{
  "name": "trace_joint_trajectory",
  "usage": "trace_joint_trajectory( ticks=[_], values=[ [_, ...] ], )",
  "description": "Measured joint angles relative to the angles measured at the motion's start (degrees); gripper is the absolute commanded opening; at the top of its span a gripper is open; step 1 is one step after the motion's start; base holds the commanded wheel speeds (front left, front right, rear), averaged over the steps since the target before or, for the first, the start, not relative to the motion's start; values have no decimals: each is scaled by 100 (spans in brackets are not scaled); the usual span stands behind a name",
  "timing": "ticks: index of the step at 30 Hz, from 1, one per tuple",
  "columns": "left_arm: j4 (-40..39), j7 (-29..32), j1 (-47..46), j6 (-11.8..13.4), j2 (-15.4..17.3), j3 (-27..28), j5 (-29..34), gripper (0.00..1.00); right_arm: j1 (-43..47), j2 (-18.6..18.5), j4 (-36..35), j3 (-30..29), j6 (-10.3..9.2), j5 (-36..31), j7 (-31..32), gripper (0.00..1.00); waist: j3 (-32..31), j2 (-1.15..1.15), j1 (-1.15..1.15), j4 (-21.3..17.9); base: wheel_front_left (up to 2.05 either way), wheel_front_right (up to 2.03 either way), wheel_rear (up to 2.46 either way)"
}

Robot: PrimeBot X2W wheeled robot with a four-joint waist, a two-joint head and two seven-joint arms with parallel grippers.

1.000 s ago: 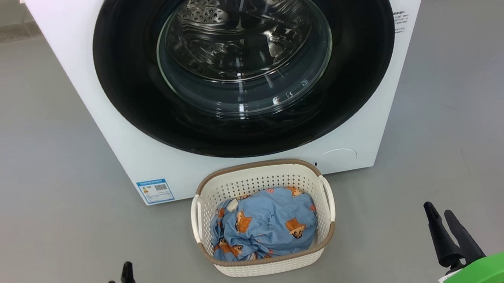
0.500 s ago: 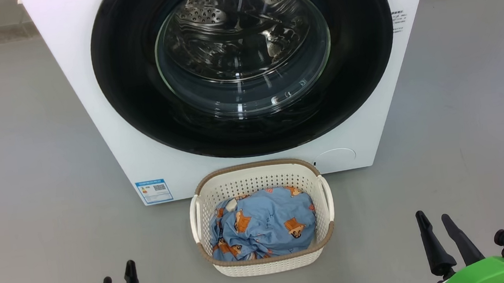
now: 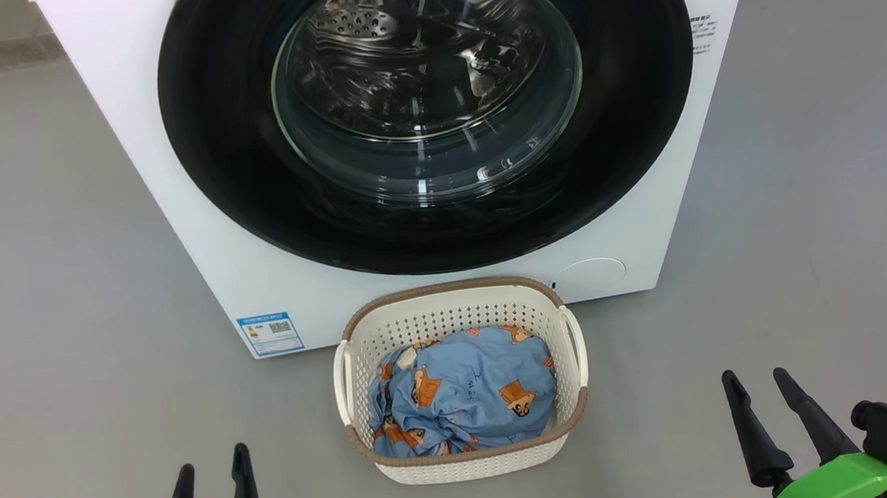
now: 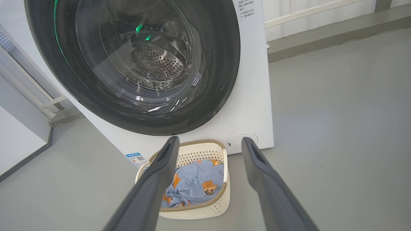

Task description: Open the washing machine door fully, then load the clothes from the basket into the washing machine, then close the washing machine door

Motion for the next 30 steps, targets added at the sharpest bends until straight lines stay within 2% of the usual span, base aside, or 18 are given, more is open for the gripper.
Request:
trace_joint_trajectory(
  ticks=[9,19,30],
  values=[
    [-114,-165,61,45,57,-48,871,100,-1,-9,-133,26,0,-678,-157,100,6,0,0,10,0,0,0],
    [-210,-336,92,92,94,-77,1580,100,8,45,-197,-158,0,-1077,-318,100,-46,0,0,10,0,0,0],
    [-299,-503,195,103,138,-79,2317,100,12,42,-218,-141,0,-1822,-497,100,-50,0,0,-18,0,0,0]
  ],
)
